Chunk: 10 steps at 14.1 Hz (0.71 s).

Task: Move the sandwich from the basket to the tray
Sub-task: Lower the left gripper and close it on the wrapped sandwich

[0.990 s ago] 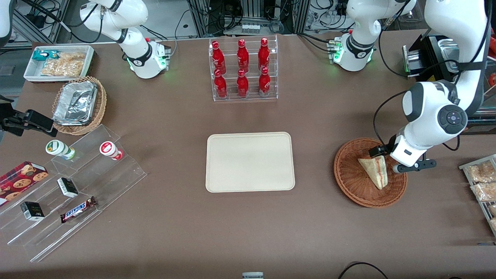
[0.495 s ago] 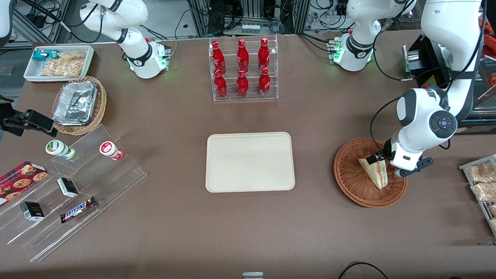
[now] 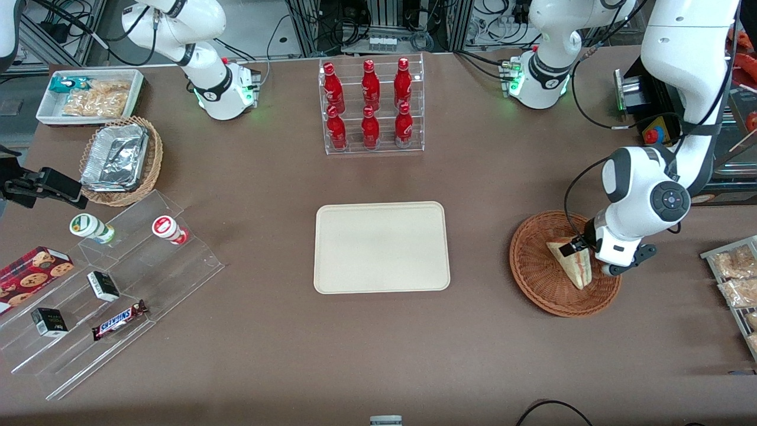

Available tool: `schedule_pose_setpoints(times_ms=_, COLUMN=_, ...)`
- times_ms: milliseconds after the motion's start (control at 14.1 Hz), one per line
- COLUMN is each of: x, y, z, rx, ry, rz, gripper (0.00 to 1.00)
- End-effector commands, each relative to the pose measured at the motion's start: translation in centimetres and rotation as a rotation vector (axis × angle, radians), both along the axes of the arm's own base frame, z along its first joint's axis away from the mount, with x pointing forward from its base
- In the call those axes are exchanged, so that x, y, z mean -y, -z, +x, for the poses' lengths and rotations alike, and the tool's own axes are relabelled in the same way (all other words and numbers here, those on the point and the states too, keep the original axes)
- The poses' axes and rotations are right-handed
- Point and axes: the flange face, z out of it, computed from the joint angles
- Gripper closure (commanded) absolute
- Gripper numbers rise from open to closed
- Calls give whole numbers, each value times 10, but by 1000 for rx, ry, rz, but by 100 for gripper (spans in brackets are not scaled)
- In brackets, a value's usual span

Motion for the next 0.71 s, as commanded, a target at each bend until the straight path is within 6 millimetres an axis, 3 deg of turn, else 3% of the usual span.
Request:
schedule_pose_setpoints(times_ms=0, x=1, y=-6, z=3, rx=14, ry=-44, rz=2, gripper=89)
schedule_pose_setpoints(times_ms=141, x=2, y=-12, z=6, rx=17, ry=-35, rz=5, gripper=95)
schedule_pose_setpoints(times_ms=283, x=7, y=-42, z=11, rx=-25, ry=19, rz=13, gripper=97)
schedule_pose_setpoints(times_ms=566, x=60, y=-93, z=24, rx=-93, ry=339, rz=-12, gripper=93)
schedule_pose_setpoints(times_ms=636, x=85, y=-104, z=27, rx=-87, ry=424, rz=-16, gripper=93)
